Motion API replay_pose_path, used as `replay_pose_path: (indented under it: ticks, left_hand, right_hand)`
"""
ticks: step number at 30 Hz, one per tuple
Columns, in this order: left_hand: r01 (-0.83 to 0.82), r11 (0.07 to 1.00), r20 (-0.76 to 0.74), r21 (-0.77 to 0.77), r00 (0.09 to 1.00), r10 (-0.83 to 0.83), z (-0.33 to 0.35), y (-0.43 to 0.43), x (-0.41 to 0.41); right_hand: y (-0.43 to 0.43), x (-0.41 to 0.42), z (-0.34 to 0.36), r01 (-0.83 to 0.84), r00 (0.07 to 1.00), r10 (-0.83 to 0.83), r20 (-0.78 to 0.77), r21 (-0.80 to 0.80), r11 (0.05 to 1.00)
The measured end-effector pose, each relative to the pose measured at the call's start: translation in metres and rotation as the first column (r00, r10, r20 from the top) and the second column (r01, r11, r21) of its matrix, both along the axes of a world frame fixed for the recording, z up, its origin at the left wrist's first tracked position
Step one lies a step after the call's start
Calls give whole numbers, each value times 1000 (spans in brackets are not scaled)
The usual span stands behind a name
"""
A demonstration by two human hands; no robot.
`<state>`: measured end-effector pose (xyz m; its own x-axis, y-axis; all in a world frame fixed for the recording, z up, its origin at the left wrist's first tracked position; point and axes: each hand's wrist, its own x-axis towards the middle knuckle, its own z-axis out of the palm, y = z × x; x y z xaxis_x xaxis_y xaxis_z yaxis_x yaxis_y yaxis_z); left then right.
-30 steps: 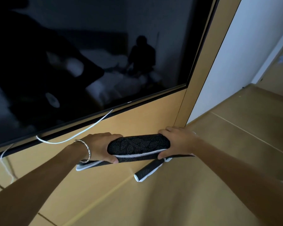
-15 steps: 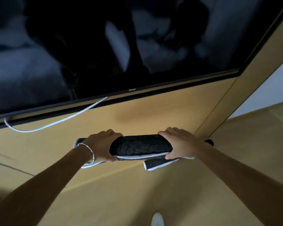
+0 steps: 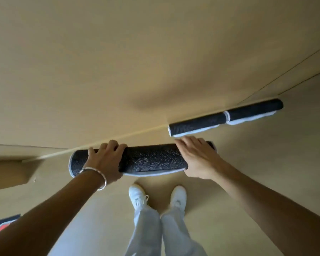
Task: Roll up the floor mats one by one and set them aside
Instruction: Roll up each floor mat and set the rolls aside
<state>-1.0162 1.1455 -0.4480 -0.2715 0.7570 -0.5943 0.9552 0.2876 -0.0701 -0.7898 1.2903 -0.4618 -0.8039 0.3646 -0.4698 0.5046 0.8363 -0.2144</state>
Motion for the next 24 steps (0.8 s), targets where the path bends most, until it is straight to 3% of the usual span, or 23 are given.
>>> replay_pose_path:
  ticks: [8,11,17,24]
  left_hand:
    - [67,997,13,48,998,-68,-153,-8,4]
    - [120,989,3,84,993,-120,-196,-29,2]
    - [154,978,-27,141,988,-152,-273,-61,-16]
    - [72,989,-42,133,997,-67,-372,-74,-60]
  right_hand:
    - [-16,5,-155,184,982,-184,51,11,983]
    - [-31,6,-201,169,981,-163,107,-51,984]
    - [-50,-12,-274,154,986,-149,76,-74,985]
    - [-56,-65,-382,97,995,-97,9,16,995]
